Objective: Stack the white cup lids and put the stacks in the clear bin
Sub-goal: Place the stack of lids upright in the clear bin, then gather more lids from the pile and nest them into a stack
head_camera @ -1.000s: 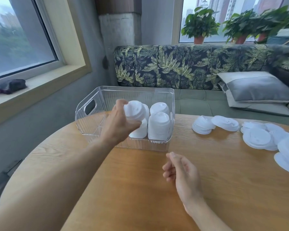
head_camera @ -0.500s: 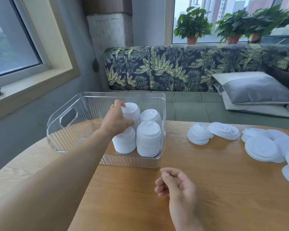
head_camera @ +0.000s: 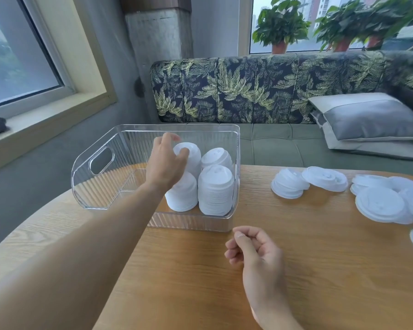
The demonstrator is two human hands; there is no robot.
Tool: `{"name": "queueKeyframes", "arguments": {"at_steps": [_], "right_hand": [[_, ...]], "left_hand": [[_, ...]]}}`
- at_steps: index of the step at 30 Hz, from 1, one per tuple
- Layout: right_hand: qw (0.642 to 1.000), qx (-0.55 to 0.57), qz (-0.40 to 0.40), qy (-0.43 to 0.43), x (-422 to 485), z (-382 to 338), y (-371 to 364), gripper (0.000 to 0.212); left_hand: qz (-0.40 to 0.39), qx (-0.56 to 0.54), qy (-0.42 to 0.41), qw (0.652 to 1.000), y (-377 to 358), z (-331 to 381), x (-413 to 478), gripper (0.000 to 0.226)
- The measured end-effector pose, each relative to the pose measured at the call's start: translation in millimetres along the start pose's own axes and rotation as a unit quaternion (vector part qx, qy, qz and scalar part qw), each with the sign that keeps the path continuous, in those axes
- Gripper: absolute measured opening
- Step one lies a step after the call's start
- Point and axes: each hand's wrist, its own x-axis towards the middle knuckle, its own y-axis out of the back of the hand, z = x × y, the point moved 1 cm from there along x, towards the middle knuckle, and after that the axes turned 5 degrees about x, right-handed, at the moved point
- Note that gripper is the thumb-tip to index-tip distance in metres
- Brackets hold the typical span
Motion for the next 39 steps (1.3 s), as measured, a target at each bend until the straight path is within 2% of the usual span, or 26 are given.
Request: {"name": "queueKeyframes", "arguments": {"at_steps": [3, 6, 8, 10, 13, 19, 23, 29, 34, 37, 39], "right_hand": [[1.000, -0.009, 0.014, 0.003, -3, -2, -1, 0.015], [1.000, -0.015, 0.024, 0.005, -9, -6, -2, 0.014], [0.999, -0.007, 0.031, 0.002, -13, -9, 1, 0.013], [0.999, 0.001, 0.043, 0.005, -18, -13, 7, 0.012], [0.998, -0.002, 0.057, 0.014, -21, -21, 24, 0.011], [0.988, -0.077, 0.127, 0.051, -15, -38, 75, 0.016], [0.979, -0.118, 0.156, 0.059, -4, -53, 110, 0.017], [0.969, -0.188, 0.141, 0.078, 23, -67, 152, 0.017], [0.955, -0.242, 0.121, 0.122, 48, -68, 158, 0.021], [0.945, -0.268, 0.116, 0.145, 63, -68, 158, 0.022], [0.945, -0.266, 0.120, 0.149, 72, -68, 158, 0.020]], "left_hand": [[0.065, -0.030, -0.018, 0.997, 5, 16, -20, 0.020], [0.112, -0.015, -0.116, 0.987, 10, 39, -58, 0.016], [0.104, -0.017, -0.199, 0.974, 10, 56, -91, 0.017], [0.078, -0.047, -0.247, 0.965, 8, 72, -126, 0.016], [0.012, -0.089, -0.240, 0.967, 3, 90, -173, 0.018], [-0.109, -0.009, -0.145, 0.983, -35, 101, -214, 0.003], [-0.151, 0.038, -0.112, 0.981, -72, 100, -222, 0.025], [-0.122, 0.081, -0.120, 0.982, -120, 108, -214, 0.048], [-0.110, 0.103, -0.084, 0.985, -155, 117, -175, 0.088], [-0.127, 0.079, -0.075, 0.986, -174, 118, -149, 0.109], [-0.136, 0.054, -0.090, 0.985, -184, 120, -134, 0.114]]}}
